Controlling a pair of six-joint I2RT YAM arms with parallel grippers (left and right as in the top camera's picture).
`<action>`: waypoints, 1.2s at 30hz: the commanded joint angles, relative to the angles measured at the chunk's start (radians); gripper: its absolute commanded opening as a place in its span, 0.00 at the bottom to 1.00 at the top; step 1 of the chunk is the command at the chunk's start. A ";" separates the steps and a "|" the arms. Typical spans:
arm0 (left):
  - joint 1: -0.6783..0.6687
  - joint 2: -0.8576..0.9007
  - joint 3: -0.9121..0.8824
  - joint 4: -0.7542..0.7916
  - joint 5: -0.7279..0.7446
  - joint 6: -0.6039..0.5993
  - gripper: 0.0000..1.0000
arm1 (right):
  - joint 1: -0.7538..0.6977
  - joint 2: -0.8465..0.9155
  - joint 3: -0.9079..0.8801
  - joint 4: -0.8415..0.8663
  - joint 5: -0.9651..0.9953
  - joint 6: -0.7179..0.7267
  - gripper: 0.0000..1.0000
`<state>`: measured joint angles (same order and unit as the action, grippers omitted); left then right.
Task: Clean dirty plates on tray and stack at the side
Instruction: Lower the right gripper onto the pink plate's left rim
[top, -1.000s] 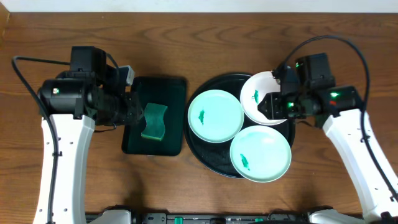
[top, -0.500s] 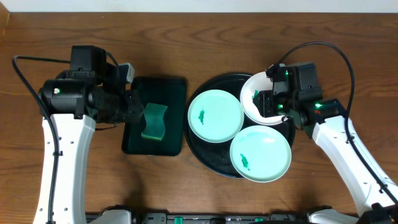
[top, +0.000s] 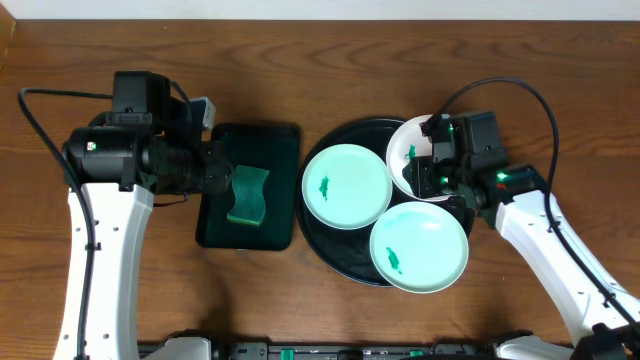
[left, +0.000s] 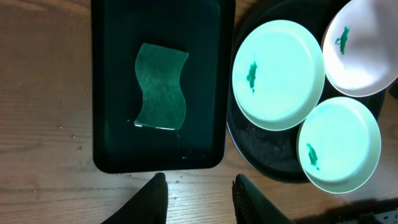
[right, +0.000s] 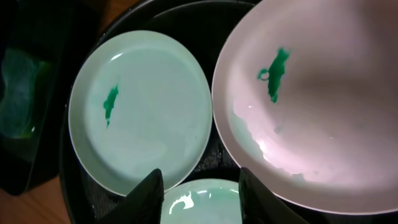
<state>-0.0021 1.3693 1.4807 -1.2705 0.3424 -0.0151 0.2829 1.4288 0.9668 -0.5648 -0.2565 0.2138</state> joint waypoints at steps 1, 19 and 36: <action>-0.002 0.003 -0.005 0.005 0.012 -0.013 0.36 | 0.009 0.035 -0.024 0.005 0.005 0.054 0.33; -0.002 0.003 -0.005 0.027 0.013 -0.013 0.89 | 0.026 0.111 -0.029 0.057 -0.088 0.063 0.93; -0.002 0.003 -0.050 0.025 0.013 -0.013 0.66 | 0.028 0.111 -0.059 0.061 -0.024 0.130 0.34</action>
<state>-0.0021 1.3689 1.4609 -1.2476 0.3458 -0.0265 0.3035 1.5345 0.9131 -0.5076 -0.2924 0.3252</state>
